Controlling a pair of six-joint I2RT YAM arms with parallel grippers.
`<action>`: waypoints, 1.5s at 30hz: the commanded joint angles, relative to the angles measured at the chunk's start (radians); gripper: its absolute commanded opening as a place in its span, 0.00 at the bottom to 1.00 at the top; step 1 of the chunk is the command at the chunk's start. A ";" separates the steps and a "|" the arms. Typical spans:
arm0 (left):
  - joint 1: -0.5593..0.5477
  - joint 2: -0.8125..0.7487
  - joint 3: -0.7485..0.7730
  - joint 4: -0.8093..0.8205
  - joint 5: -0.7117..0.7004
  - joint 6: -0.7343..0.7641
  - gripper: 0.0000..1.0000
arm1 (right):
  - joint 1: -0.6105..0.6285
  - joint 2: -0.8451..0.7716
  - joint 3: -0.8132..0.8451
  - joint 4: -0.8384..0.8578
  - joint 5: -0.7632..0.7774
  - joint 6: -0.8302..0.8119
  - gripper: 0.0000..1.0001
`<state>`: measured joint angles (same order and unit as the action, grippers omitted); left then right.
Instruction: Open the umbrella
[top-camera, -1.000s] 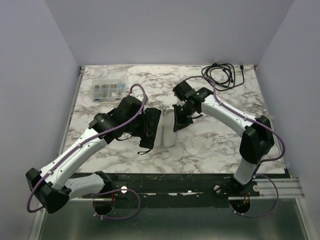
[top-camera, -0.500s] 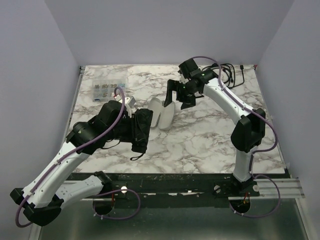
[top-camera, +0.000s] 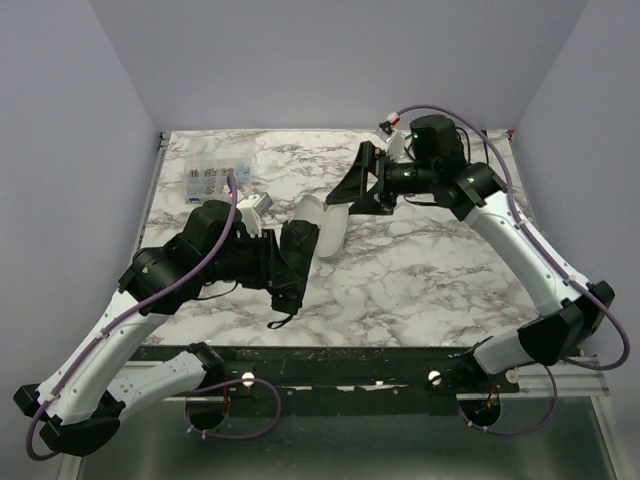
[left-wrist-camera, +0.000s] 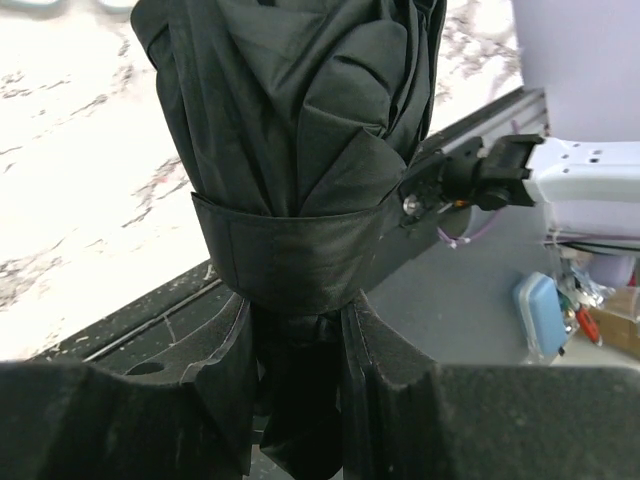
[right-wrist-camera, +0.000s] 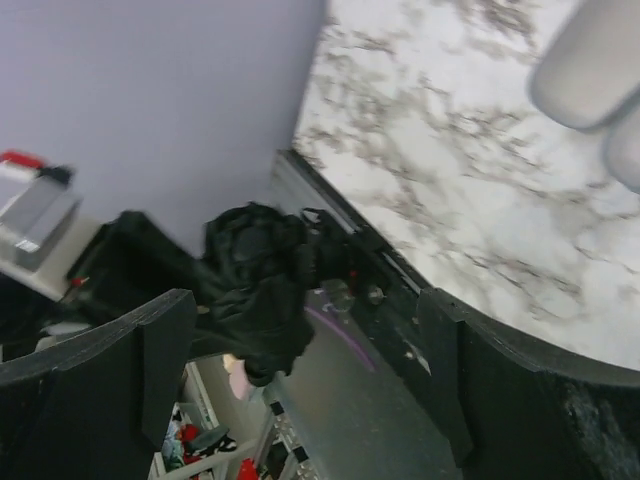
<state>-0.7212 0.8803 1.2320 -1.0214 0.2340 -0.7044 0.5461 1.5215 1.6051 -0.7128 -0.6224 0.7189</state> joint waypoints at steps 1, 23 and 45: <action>0.002 0.035 0.130 0.091 0.104 0.004 0.00 | 0.005 -0.085 -0.032 0.178 -0.158 0.143 1.00; -0.141 0.258 0.368 0.054 -0.118 0.000 0.00 | 0.069 -0.008 0.226 -0.214 -0.016 0.066 1.00; -0.181 0.213 0.336 0.036 -0.226 0.065 0.51 | 0.135 0.058 0.254 -0.161 -0.049 0.080 0.04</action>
<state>-0.8928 1.1557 1.5799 -1.0161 0.0589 -0.6586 0.6762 1.5848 1.8496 -0.9295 -0.6250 0.7853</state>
